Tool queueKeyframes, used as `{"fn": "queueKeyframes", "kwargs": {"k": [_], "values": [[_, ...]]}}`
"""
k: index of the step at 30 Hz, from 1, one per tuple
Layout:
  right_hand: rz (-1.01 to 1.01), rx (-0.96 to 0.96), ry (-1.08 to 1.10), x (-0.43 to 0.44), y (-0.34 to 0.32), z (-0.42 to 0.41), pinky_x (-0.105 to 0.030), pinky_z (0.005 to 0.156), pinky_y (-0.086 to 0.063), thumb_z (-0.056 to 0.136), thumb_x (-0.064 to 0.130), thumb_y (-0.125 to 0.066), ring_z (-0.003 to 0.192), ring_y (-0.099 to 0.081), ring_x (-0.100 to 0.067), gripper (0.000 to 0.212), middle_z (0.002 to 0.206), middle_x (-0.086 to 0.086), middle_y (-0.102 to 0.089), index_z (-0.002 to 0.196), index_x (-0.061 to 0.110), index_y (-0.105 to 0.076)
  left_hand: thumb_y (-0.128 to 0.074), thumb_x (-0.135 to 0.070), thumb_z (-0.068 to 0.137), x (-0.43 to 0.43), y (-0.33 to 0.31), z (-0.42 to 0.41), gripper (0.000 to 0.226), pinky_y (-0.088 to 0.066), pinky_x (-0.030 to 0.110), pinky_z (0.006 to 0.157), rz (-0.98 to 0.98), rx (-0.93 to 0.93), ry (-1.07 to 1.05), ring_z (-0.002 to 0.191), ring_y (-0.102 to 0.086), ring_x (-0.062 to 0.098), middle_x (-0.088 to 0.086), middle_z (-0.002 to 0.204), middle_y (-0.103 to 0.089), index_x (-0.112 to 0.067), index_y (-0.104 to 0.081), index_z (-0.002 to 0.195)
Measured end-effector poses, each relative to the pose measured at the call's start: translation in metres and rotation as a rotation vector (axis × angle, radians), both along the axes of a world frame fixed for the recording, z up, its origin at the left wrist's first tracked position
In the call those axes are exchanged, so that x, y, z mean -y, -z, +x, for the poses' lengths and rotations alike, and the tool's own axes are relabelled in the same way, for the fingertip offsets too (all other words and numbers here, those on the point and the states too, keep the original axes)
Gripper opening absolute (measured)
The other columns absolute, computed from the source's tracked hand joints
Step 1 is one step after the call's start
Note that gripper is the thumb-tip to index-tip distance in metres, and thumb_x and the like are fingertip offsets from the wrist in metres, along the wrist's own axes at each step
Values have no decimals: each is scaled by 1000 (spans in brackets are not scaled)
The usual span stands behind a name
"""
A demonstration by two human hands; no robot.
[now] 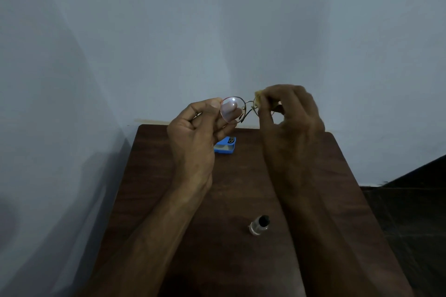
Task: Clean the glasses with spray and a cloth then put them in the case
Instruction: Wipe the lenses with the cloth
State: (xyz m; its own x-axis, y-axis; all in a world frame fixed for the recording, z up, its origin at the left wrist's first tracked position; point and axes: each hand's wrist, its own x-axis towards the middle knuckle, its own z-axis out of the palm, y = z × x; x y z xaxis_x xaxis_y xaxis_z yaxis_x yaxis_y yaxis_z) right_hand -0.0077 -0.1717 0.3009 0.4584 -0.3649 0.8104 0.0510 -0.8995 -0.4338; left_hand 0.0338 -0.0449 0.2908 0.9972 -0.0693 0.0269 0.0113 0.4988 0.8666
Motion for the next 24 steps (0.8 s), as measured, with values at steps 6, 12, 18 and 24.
{"fn": "queueKeyframes", "kwargs": {"k": [6,12,18,24], "values": [[-76,-67,-60,-9,2,0,-40,74,-57,96,6,-73,88,-66,-24,3,97,-2,-72,95,9,-75,-62,-7,103,-3,4,5,18,-67,36,80,30,-8,-7,94,-81,32,17,103,-82,5,-72,111],[561,-201,-249,30,-16,-2,-28,78,-63,88,16,-87,85,-78,-10,20,97,0,-80,105,15,-79,-62,-9,103,-12,3,17,18,-67,39,80,45,-8,-38,96,-80,35,18,105,-81,3,-72,113],[819,-413,-549,42,-27,1,-30,75,-64,89,-1,-80,86,-81,-29,20,96,-13,-82,109,1,-79,-60,-9,104,-24,-3,32,13,-66,34,69,26,-29,-69,88,-81,30,8,91,-82,-9,-73,100],[831,-399,-639,35,-29,11,-33,78,-65,89,-6,-78,88,-81,-28,17,98,-15,-82,105,-2,-77,-58,-10,106,-31,-6,38,14,-65,35,72,-48,-47,-59,86,-81,24,-2,83,-80,-12,-70,100]]}}
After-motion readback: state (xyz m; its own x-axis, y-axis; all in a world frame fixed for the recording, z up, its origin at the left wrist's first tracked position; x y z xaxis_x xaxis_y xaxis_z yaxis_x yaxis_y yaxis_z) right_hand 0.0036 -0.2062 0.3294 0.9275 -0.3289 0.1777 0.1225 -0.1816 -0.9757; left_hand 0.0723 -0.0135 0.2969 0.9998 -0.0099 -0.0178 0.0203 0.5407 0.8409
